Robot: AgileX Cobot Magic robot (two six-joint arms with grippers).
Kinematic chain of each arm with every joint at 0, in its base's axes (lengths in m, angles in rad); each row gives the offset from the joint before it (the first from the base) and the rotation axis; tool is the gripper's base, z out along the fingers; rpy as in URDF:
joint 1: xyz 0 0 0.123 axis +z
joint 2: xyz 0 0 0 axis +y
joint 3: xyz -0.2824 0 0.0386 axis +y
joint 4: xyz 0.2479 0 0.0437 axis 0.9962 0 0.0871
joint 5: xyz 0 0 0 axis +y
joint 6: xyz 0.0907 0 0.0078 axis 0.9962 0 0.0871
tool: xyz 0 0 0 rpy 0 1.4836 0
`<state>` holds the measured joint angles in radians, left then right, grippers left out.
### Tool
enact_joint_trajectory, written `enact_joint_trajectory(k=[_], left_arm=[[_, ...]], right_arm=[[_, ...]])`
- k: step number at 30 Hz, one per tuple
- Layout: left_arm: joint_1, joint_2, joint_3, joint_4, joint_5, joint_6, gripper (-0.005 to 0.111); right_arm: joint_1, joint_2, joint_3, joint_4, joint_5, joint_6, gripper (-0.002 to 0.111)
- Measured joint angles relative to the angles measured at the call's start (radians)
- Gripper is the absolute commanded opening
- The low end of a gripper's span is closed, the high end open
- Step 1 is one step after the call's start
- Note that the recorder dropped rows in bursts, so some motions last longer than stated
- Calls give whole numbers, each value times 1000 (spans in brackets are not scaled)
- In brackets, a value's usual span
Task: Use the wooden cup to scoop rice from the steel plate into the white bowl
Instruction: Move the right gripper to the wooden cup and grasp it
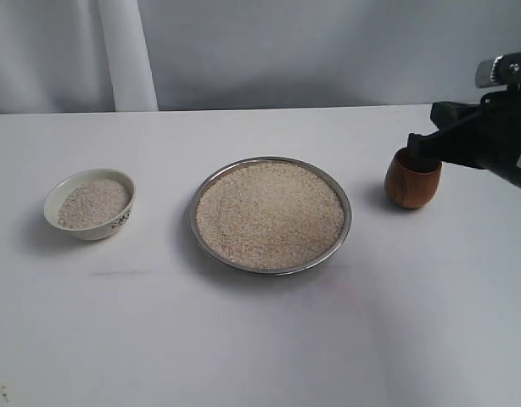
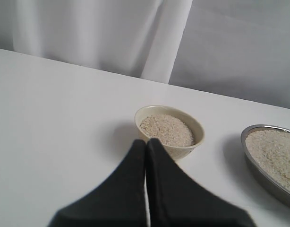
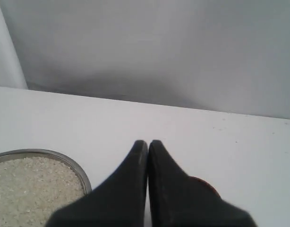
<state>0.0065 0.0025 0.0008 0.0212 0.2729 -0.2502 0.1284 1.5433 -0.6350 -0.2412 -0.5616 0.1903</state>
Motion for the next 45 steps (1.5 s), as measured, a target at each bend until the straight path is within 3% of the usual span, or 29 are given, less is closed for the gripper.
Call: enact_joint_trajectory(k=[4, 7, 12, 14, 36, 45], left_arm=[[0, 0, 0, 0, 0, 0, 0], [0, 0, 0, 0, 0, 0, 0], [0, 0, 0, 0, 0, 0, 0], [0, 0, 0, 0, 0, 0, 0], [0, 0, 0, 0, 0, 0, 0], [0, 0, 0, 0, 0, 0, 0]], right_arm=[[0, 77, 4, 4, -46, -68, 2], [0, 139, 4, 4, -76, -144, 20], [0, 216, 4, 4, -142, -182, 84], [0, 243, 4, 15, -175, -184, 103], [0, 380, 4, 173, -297, -243, 105], [0, 511, -92, 184, -289, -268, 105]])
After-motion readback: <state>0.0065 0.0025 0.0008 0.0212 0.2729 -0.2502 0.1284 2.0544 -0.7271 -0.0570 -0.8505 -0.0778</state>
